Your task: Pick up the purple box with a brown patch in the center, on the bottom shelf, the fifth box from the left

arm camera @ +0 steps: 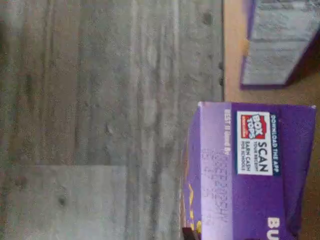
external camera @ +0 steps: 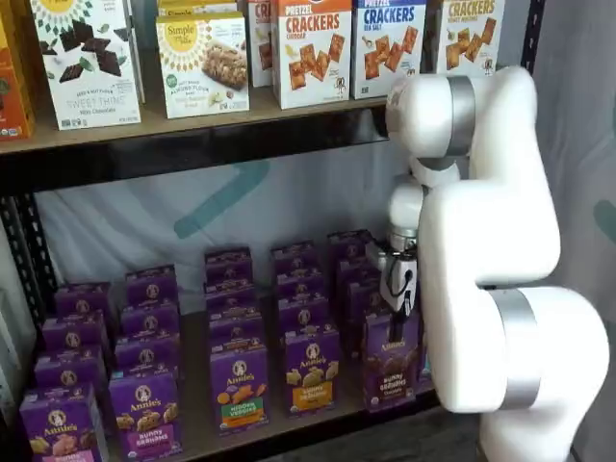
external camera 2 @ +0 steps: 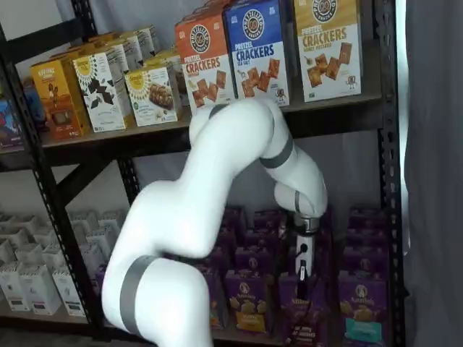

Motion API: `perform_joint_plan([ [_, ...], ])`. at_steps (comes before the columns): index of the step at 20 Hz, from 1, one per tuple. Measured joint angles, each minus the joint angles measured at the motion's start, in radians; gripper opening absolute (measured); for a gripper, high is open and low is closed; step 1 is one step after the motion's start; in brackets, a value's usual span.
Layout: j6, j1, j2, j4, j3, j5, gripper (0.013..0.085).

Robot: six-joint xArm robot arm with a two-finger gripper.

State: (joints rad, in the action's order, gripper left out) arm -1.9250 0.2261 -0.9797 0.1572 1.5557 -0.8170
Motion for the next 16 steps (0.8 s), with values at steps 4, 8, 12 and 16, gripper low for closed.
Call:
perform_joint_plan([
  [4,-0.082,0.012,0.137,0.075,-0.206,0.066,0.029],
  [8,-0.137,0.02,0.268,0.117,-0.401,0.123,0.029],
  [12,-0.194,0.021,0.398,0.174,-0.569,0.142,0.029],
  [16,-0.22,-0.005,0.556,0.228,-0.739,0.137,0.029],
])
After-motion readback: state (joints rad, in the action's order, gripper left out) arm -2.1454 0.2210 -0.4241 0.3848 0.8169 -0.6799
